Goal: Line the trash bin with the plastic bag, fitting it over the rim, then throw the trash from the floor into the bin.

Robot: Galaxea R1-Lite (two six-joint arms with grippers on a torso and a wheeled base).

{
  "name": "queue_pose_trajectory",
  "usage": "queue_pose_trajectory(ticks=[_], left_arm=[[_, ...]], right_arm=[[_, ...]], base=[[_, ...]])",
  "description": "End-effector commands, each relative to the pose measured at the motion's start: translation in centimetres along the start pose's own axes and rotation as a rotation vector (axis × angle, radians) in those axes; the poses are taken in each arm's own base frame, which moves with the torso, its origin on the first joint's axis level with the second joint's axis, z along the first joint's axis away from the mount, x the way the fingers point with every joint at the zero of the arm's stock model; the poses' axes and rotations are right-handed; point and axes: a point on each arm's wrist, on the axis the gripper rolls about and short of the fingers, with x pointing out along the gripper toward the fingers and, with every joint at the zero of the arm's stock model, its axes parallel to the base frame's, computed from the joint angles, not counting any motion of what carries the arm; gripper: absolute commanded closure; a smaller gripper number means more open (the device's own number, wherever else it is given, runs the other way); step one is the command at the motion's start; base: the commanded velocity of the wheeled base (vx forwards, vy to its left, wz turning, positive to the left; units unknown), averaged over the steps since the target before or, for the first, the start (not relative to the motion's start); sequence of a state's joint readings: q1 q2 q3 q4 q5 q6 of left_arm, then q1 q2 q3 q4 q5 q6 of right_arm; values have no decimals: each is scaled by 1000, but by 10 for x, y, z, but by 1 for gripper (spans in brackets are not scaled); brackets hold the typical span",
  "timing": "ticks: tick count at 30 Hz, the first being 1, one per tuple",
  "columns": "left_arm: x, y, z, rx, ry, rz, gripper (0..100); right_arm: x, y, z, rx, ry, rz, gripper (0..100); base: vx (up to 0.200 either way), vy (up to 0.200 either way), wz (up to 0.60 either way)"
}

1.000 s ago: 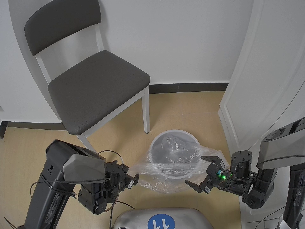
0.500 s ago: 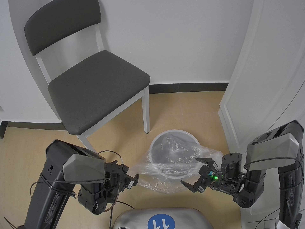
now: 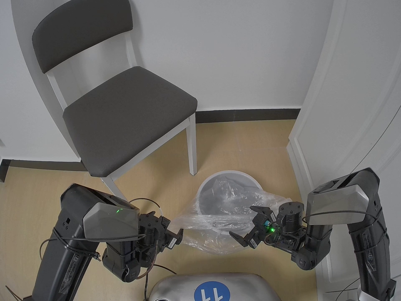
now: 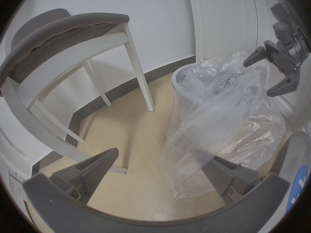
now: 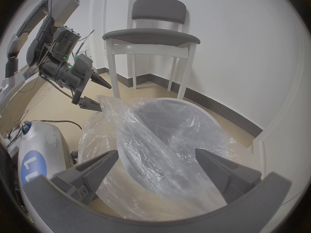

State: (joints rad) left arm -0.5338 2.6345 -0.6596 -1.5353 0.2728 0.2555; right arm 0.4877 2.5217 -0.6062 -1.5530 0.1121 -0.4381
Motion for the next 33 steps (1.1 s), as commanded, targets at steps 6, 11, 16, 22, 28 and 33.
queue_pose_trajectory(ticks=[6, 11, 16, 22, 28, 33], left_arm=[[0, -1, 0, 0, -8, -29, 0], [0, -1, 0, 3, -8, -28, 0], [0, -2, 1, 15, -9, -30, 0], [-2, -6, 1, 36, -13, -26, 0], [-10, -8, 6, 28, -17, -36, 0], [-13, -5, 18, -43, -50, -35, 0]], right_arm=[[11, -4, -11, 17, -4, -19, 100], [4, -10, 3, 57, -35, -34, 100], [-1, -18, 18, 104, -82, -53, 100], [20, -31, 42, 166, -211, -96, 100], [37, -39, 41, 162, -250, -128, 100], [65, -59, 50, 161, -297, -194, 100]], base=[[0, 0, 0], [0, 0, 0], [0, 0, 0], [0, 0, 0], [0, 0, 0], [0, 0, 0]])
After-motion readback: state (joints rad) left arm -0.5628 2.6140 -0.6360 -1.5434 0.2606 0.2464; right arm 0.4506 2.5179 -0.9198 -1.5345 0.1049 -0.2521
